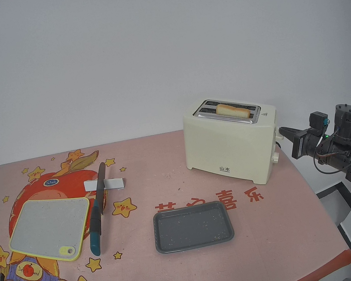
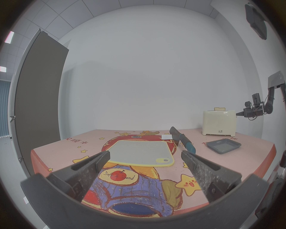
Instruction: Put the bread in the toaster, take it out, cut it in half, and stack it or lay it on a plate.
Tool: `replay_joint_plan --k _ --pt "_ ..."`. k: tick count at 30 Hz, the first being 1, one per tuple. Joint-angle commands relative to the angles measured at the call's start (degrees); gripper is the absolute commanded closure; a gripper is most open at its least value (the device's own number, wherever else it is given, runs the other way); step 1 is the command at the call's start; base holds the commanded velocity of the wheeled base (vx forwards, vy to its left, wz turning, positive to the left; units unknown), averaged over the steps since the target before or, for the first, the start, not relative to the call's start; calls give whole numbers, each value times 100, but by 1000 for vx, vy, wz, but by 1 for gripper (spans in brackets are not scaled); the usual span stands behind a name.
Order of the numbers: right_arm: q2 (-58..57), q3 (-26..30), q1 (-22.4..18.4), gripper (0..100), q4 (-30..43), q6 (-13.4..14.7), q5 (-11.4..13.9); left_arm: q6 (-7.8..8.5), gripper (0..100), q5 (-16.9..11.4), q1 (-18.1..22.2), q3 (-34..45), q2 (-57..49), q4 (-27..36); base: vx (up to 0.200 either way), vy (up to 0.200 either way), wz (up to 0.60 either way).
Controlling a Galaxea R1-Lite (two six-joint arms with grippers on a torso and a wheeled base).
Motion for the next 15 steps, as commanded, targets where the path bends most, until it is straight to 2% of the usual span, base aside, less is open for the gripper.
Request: replay_joint_plan --k 1,15 --pt "88 16 5 100 4 -10 -9 -1 0 -8 0 101 -93 -1 0 0 0" --pt "176 121 5 100 4 -106 -27 -1 0 1 0 101 -93 -1 0 0 0"
